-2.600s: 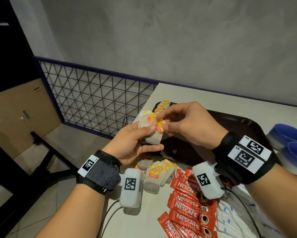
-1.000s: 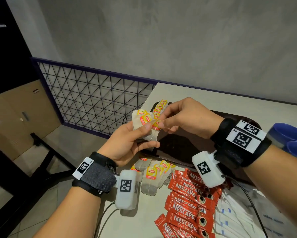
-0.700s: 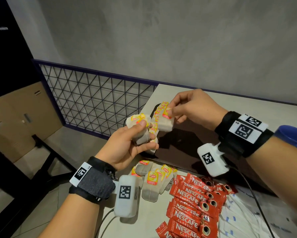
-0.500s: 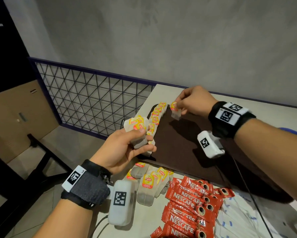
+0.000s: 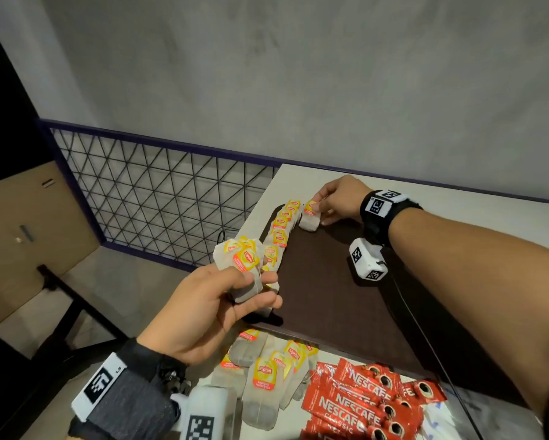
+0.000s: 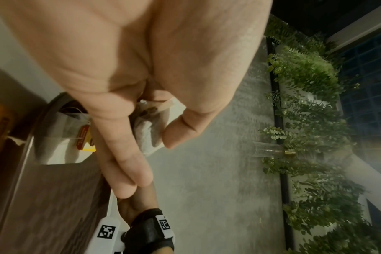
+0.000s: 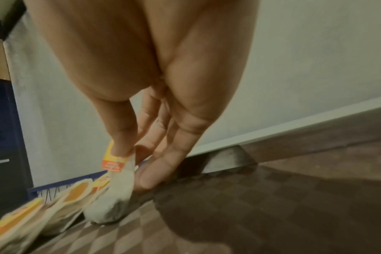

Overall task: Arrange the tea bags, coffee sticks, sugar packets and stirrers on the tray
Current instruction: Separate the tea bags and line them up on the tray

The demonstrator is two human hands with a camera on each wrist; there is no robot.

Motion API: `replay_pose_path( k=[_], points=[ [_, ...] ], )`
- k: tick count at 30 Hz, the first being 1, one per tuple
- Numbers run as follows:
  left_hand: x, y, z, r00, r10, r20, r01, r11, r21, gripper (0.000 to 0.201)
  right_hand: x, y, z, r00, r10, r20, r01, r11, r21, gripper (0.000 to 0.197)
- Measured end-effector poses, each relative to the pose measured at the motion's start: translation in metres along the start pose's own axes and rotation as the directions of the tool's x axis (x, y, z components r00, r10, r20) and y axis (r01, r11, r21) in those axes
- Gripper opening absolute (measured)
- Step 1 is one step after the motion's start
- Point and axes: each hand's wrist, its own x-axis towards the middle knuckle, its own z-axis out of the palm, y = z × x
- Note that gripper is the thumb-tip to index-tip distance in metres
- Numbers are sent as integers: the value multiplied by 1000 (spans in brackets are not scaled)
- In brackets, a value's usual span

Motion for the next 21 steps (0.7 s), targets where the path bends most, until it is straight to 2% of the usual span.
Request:
replay_pose_path(
  k=[6,10,18,21],
  points=[
    [-2,1,2,1000,-3,28,3,1000,8,34,21,-1,3,994,-29,-104,7,979,-203,4],
    [-1,0,1,999,-6,36,6,1000,12,40,28,-1,8,991,-25,-132,-10,966,-258,15],
    [0,-1,1,998,-1,57,2,1000,-7,43,32,0,7,988,2,-156,-32,982,-188,16],
    [0,-1,0,999,3,48,-3,1000,-6,27,32,-1,3,986,2,-166,-34,981,-189,14]
  ],
)
